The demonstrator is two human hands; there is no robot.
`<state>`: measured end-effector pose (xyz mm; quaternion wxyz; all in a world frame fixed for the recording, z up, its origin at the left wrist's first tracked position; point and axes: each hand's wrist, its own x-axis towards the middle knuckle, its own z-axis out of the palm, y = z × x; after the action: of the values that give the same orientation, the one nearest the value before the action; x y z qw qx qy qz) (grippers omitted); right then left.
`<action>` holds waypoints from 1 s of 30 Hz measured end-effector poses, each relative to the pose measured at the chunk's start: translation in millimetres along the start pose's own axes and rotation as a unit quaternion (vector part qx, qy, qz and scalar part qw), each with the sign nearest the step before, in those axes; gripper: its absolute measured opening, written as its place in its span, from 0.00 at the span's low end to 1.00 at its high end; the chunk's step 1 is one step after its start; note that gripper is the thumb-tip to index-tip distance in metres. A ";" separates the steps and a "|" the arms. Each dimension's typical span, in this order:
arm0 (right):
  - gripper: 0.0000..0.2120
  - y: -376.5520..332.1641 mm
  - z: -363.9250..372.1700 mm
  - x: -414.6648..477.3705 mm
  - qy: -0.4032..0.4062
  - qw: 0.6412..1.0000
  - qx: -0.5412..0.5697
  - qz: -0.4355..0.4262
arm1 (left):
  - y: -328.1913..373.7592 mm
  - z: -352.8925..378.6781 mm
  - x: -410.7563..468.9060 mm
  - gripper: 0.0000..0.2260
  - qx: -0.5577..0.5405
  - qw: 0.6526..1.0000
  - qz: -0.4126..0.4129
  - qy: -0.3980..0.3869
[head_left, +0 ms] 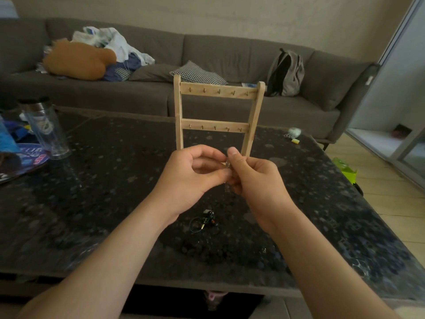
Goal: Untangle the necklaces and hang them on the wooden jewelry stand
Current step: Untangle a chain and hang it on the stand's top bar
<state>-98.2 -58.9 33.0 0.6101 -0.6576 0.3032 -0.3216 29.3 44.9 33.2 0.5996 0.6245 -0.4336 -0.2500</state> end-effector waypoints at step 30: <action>0.09 -2.8 -5.3 -2.3 -0.014 0.981 -0.176 -0.079 | -11.8 -4.5 7.6 0.04 0.195 0.969 0.138 0.064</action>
<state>-103.8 -60.0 36.0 0.4620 -0.7807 0.2938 -0.3013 39.7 39.8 24.1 0.5215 0.6785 -0.5162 -0.0352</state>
